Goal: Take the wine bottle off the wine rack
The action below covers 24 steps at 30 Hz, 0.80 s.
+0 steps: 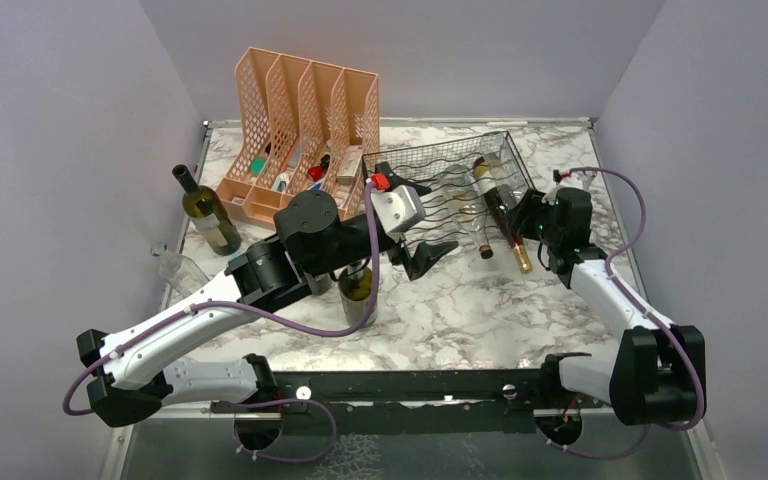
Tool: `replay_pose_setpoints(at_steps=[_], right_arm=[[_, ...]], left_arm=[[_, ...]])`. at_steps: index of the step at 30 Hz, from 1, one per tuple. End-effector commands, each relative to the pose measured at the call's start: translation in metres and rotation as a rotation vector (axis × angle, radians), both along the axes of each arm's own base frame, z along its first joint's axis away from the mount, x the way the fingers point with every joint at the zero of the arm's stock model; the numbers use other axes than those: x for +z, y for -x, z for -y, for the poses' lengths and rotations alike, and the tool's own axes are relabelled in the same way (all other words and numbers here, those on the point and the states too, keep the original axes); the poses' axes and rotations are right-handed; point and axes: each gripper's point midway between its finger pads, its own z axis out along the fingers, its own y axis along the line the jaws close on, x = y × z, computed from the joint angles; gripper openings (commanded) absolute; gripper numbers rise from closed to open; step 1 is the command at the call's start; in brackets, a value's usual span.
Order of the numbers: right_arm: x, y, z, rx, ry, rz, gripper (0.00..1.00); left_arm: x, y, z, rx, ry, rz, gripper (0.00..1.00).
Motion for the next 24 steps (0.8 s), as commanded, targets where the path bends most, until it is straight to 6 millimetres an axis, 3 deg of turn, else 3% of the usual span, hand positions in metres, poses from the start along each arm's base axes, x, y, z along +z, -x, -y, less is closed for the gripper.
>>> replay_pose_setpoints(at_steps=[1, 3, 7, 11, 12, 13, 17, 24], right_arm=[[0.015, -0.012, 0.006, -0.032, 0.011, 0.079, 0.55], [0.015, -0.014, 0.005, -0.020, 0.016, 0.080, 0.53], [0.023, -0.017, 0.007, -0.019, 0.043, 0.074, 0.40], [0.042, -0.011, 0.003, 0.010, 0.040, 0.016, 0.18], [0.051, -0.007, 0.000, 0.017, 0.021, -0.011, 0.07], [0.054, 0.002, -0.003, 0.031, 0.005, -0.061, 0.02], [0.081, 0.041, -0.005, 0.054, -0.001, -0.178, 0.01], [0.099, 0.128, 0.009, -0.018, 0.025, -0.396, 0.01]], left_arm=[[0.023, 0.004, -0.011, 0.003, 0.042, 0.034, 0.99], [0.022, 0.004, -0.010, 0.002, 0.040, 0.034, 0.99], [0.022, 0.005, -0.011, 0.000, 0.043, 0.038, 0.99], [0.022, 0.005, -0.010, -0.003, 0.048, 0.040, 0.99], [0.023, 0.005, -0.010, -0.003, 0.051, 0.043, 0.99], [0.023, 0.005, -0.010, -0.005, 0.054, 0.046, 0.99], [0.029, 0.006, -0.006, -0.023, 0.070, 0.061, 0.99], [0.031, 0.009, 0.006, -0.067, 0.082, 0.072, 0.99]])
